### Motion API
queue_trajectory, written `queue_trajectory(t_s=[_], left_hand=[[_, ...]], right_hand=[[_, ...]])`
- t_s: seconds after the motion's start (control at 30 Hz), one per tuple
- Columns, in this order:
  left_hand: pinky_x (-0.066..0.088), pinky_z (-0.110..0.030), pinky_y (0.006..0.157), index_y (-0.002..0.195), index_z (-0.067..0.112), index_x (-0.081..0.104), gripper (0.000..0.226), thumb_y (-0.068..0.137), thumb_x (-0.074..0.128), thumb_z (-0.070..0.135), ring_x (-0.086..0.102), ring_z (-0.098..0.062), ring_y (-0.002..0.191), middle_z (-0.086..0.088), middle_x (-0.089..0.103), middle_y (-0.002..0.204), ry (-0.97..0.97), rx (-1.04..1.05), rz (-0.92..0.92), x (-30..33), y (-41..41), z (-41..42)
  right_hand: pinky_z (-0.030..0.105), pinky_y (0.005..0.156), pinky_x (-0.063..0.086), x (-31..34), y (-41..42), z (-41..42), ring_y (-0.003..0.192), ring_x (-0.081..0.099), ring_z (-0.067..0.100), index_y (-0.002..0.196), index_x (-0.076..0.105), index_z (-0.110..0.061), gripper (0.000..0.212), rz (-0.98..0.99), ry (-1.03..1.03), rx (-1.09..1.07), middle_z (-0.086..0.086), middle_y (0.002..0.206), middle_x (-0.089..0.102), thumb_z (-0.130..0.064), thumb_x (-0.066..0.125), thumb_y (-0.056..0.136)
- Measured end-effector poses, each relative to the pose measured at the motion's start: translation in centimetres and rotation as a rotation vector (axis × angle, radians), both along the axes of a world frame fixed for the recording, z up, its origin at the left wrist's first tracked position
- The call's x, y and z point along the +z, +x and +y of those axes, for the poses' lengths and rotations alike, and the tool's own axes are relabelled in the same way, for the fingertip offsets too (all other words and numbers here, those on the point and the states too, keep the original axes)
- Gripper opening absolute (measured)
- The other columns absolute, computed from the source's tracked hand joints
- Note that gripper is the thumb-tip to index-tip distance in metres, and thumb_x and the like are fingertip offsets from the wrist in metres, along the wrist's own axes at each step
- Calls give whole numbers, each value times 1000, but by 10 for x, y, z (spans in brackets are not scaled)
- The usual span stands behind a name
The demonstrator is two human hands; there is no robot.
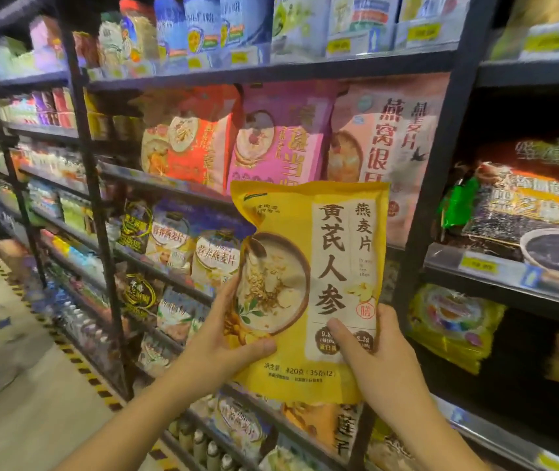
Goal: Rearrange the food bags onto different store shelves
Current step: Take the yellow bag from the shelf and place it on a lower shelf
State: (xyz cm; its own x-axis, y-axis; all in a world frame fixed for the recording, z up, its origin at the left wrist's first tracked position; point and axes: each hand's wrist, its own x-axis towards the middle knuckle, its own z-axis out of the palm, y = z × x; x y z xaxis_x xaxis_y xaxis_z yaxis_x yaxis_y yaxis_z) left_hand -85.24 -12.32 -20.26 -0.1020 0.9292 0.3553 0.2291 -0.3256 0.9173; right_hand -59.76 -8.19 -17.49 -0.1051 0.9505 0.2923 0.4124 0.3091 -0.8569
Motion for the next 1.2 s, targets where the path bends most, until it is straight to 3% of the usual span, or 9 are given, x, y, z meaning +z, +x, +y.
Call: queue_trajectory(t_s=[0.1,0.27,0.37,0.53,0.7,0.83,1.03,1.2], left_hand=[[46,-1,84,144,70,19,106,68,91,54,51,19,119,49,45,132,8,-102,22,-4,-18,30],[45,-1,85,139,71,21,97,76,89,39,51,16,121,47,46,132,17,-289,57,-13,-40,76],[40,4,83,137,73,16,98,73,87,49,42,29,119,60,35,129,25,-348,90,-19,-44,106],[38,6,80,148,59,13,101,80,85,41,33,39,114,68,28,123,-20,-436,68,-45,-31,153],[40,-7,100,148,66,11,101,81,83,47,29,26,134,56,23,145,2,-445,90,-71,-18,193],[27,-30,117,155,58,1,105,84,77,55,16,6,151,35,12,163,67,-378,154,-90,-8,226],[14,-29,120,149,63,-16,102,93,69,49,-2,5,152,42,-6,158,104,-242,297,-112,7,264],[16,-32,120,158,38,-16,96,101,60,30,6,-16,155,2,4,170,102,-198,356,-121,26,286]], right_hand=[[37,87,56,-9,-20,2,104,64,4,109,45,-49,44,14,11,-116,-20,112,66,-72,65,76],[37,88,56,-24,-49,6,107,63,2,114,42,-51,47,69,36,-293,-19,116,64,-67,69,79],[41,91,56,-35,-58,18,109,62,3,119,44,-47,49,94,33,-371,-17,118,64,-63,71,81],[41,94,54,-57,-58,51,112,61,7,126,45,-41,53,81,18,-485,-13,122,62,-61,69,84],[26,86,51,-89,-50,91,114,58,3,132,43,-39,56,86,33,-496,-10,127,58,-61,66,86],[31,94,47,-111,-48,122,119,52,6,144,37,-30,66,68,62,-505,-4,133,51,-59,61,90],[37,105,33,-140,-69,159,130,29,15,151,26,-14,69,66,83,-615,6,143,36,-40,59,97],[27,102,24,-145,-60,190,134,29,19,145,31,-12,59,152,7,-619,7,146,38,-24,62,96]])
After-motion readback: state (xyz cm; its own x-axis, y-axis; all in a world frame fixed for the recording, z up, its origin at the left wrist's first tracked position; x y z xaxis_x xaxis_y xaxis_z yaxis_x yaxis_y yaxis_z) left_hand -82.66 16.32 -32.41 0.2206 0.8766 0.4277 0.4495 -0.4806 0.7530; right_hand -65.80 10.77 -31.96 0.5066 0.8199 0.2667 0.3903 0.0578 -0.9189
